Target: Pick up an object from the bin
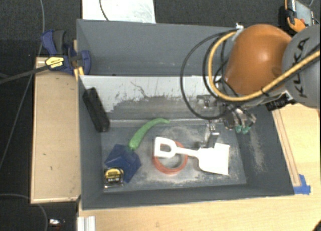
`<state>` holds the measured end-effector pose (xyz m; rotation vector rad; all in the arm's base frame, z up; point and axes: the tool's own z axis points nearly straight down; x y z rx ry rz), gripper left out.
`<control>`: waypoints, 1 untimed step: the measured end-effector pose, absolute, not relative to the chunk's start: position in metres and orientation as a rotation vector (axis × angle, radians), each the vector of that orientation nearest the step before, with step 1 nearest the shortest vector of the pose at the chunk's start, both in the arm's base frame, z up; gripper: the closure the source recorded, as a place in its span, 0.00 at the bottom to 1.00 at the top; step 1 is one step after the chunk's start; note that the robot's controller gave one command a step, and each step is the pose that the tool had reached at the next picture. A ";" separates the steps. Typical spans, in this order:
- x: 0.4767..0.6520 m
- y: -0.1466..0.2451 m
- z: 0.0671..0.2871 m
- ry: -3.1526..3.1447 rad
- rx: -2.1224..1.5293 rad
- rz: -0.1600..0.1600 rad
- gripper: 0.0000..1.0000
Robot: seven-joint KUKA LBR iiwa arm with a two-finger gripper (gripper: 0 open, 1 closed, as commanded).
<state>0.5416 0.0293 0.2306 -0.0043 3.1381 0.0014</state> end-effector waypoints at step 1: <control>0.542 0.029 0.231 3.138 -0.004 0.001 0.00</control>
Offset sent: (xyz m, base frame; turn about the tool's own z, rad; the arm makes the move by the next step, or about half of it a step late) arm -0.0408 0.0730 0.0848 -0.3581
